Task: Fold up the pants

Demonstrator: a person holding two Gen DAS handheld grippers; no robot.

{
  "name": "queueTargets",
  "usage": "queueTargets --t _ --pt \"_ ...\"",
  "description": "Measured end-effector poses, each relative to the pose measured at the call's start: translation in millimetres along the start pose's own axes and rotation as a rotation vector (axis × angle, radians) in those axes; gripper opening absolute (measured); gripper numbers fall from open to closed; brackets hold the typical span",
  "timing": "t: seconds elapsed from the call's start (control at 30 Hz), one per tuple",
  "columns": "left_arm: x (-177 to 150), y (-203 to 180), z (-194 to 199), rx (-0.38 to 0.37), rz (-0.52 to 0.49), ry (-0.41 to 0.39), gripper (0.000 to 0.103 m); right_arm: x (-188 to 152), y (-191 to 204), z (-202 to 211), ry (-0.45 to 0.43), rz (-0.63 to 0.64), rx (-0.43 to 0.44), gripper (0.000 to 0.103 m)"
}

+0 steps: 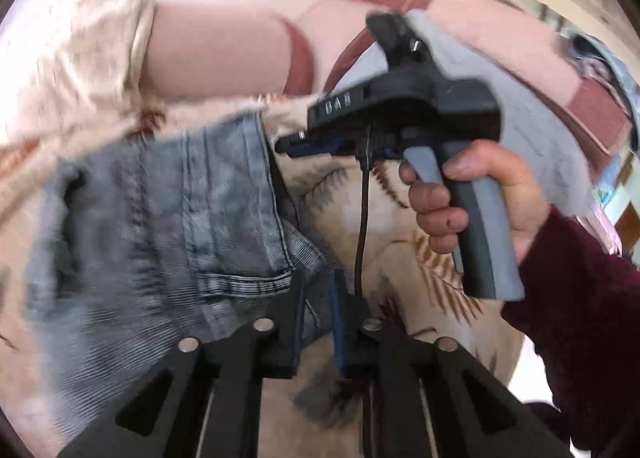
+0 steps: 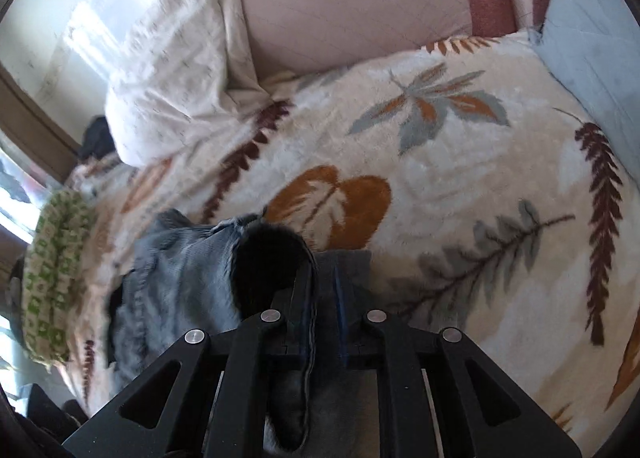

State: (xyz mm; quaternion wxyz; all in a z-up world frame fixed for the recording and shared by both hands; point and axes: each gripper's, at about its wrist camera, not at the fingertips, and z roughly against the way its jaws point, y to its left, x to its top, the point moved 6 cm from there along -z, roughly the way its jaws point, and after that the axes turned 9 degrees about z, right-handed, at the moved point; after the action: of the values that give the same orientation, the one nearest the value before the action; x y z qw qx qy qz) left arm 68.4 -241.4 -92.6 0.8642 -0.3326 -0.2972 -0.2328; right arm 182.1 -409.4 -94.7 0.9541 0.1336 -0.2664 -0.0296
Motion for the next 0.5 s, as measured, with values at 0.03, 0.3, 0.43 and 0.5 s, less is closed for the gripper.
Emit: queueTargets --t 0.03,0.3,0.43,0.5 --pt "1.3 -0.1 17.4 0.011 -0.025 -0.032 0.024 -2.0 -0.9 8.0 -0.009 -0.020 0.008 0.016" --pt "15.7 100.3 97.6 0.298 0.017 -0.198 0.072 -31.6 29.8 62.3 -0.154 -0.101 0.124 0.058" --pt "17.5 162.7 87.5 0.363 0.167 -0.136 0.072 -41.1 52.8 49.4 -0.156 -0.095 0.134 0.059" --pt "15.6 173.0 76.5 0.353 0.195 -0.095 0.072 -39.7 54.8 34.7 -0.148 -0.120 0.146 0.059"
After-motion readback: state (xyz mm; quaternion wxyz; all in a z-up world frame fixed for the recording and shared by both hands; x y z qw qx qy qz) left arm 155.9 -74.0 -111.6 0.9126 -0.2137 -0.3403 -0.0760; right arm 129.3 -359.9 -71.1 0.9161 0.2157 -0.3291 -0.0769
